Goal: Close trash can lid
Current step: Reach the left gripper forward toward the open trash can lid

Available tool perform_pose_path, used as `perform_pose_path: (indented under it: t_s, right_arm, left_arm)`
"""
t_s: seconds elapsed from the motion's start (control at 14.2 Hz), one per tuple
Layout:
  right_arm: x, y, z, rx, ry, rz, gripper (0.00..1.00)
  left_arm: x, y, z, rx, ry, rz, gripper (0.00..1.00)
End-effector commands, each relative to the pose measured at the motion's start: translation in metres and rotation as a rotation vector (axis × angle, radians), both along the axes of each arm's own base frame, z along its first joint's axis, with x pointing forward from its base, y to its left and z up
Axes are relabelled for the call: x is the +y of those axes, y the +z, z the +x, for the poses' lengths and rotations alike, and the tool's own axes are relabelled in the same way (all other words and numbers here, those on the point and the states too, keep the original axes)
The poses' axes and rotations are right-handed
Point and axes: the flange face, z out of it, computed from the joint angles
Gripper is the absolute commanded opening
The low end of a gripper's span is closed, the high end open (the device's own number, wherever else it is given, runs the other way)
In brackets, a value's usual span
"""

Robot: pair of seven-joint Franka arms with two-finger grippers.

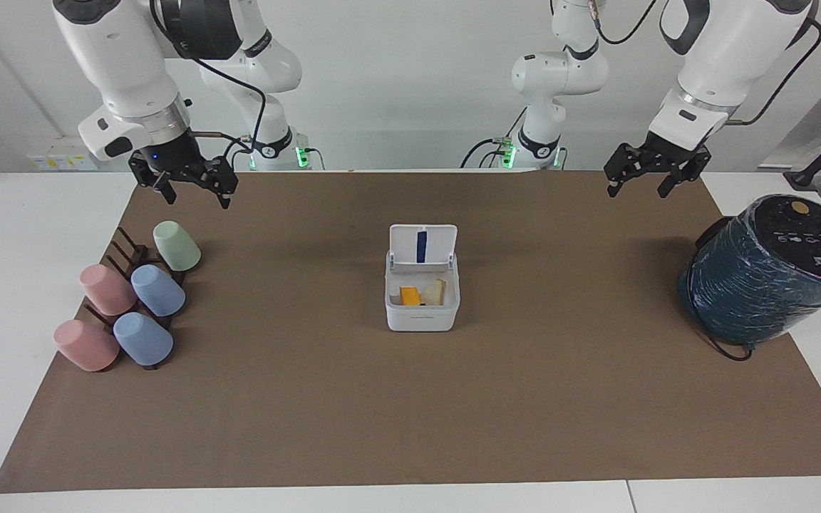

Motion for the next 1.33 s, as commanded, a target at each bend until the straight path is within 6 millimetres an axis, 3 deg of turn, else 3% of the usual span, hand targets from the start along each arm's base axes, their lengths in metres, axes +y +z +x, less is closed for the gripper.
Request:
perform_pose_path:
  t_s: [0.0, 0.07, 0.14, 0.28, 0.42, 0.49, 0.84, 1.26]
  right_arm:
    - [-0.003, 0.0, -0.004, 0.007, 0.012, 0.007, 1.0]
    - [-0.003, 0.0, -0.004, 0.007, 0.014, 0.007, 1.0]
    - [-0.003, 0.0, -0.004, 0.007, 0.014, 0.007, 1.0]
    - [-0.003, 0.0, -0.004, 0.007, 0.012, 0.007, 1.0]
    - [-0.003, 0.0, -0.004, 0.007, 0.012, 0.007, 1.0]
    - [-0.003, 0.0, -0.004, 0.007, 0.012, 0.007, 1.0]
    - [-0.003, 0.0, -0.004, 0.007, 0.015, 0.007, 1.0]
    - [-0.003, 0.0, -0.004, 0.007, 0.014, 0.007, 1.0]
  left_arm:
    - [-0.019, -0.009, -0.021, 0.004, -0.031, 0.02, 0.87]
    - [-0.026, -0.013, -0.026, 0.008, -0.027, 0.022, 0.62]
    - [-0.031, -0.018, -0.031, 0.006, -0.029, 0.023, 0.43]
    - [-0.043, -0.029, -0.042, -0.007, -0.026, 0.023, 0.19]
    - [-0.06, -0.04, -0.054, -0.017, -0.003, 0.021, 0.04]
    - [-0.07, -0.045, -0.06, -0.026, 0.015, 0.016, 0.0]
    - [-0.127, -0.062, -0.079, -0.111, 0.118, -0.034, 0.0]
    - [-0.2, -0.108, -0.101, -0.156, 0.163, -0.092, 0.0]
